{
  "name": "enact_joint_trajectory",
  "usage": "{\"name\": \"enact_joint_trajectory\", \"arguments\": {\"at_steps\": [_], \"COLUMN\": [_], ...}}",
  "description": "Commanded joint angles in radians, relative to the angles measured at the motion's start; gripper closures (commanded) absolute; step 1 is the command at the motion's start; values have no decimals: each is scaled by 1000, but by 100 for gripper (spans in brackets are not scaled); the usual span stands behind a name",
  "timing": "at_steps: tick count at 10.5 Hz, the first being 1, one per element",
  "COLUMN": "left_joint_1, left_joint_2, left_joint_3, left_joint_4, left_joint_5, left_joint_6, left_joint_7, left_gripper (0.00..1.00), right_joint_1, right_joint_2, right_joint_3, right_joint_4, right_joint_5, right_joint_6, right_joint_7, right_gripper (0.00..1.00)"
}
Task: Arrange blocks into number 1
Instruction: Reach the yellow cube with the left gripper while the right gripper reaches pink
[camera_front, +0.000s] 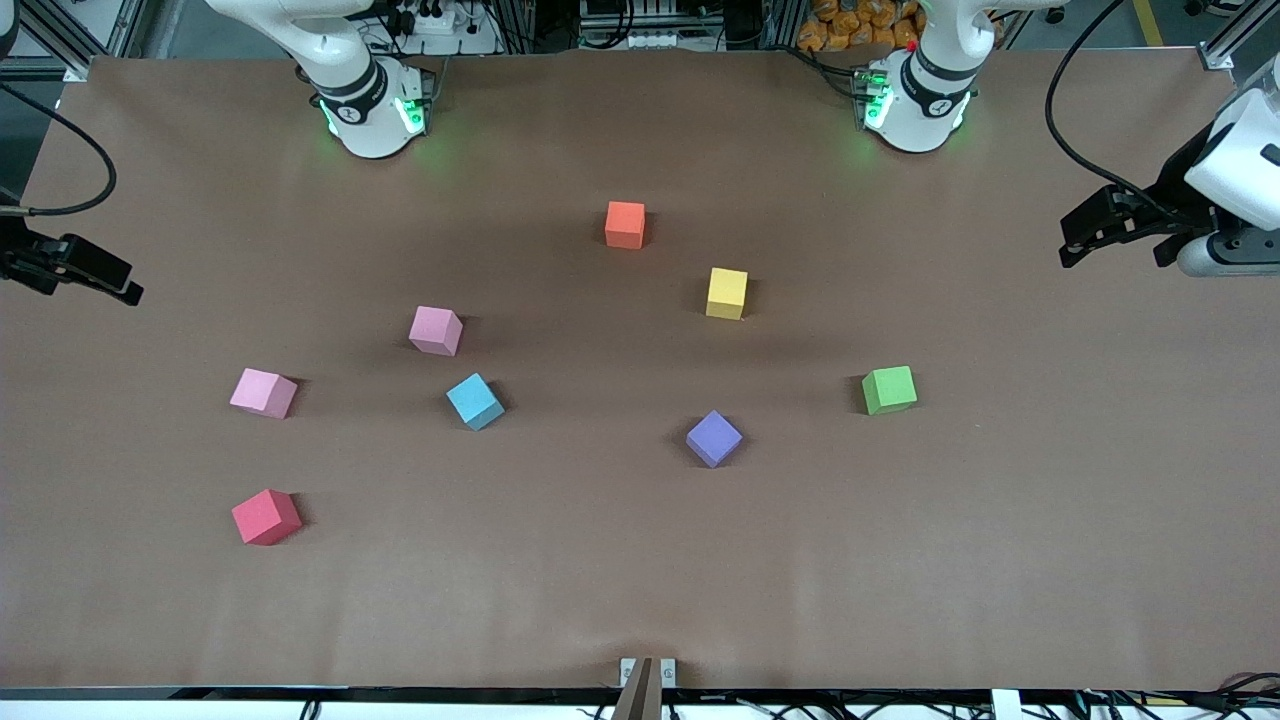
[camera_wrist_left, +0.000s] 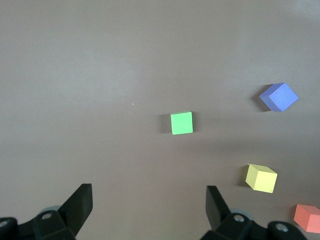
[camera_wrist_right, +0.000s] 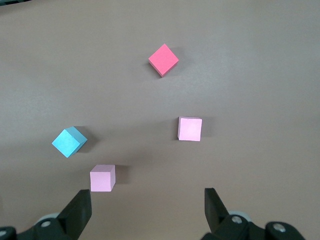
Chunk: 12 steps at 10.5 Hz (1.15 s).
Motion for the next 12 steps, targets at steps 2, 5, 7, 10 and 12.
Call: {"name": "enact_joint_trajectory", "arguments": {"at_steps": [2, 5, 7, 10, 12], "left_joint_1": [3, 0, 1, -33, -55], "left_joint_2": [-4, 2, 19, 25, 37], "left_joint_3": [-2, -2, -2, -61, -101], "left_joint_4": [0, -2, -26, -153, -271], "left_joint_5": [3, 6, 6, 0, -59], "left_joint_6": [-6, -6, -9, -15, 48], "left_joint_7": [25, 11, 5, -70, -113], "left_gripper": [0, 0, 0, 0, 0], "right_joint_1": [-12, -1, 41, 51, 81], "right_joint_2": [-24, -15, 54, 118, 196], "right_joint_3": [10, 12, 14, 14, 15], "right_joint_4": [-26, -71, -102, -258, -349], "right_joint_5": [-7, 2, 16, 174, 220], "right_joint_6": [8, 17, 82, 231, 332], "right_joint_7": [-11, -11, -9, 6, -8], "right_gripper": [0, 0, 0, 0, 0]}}
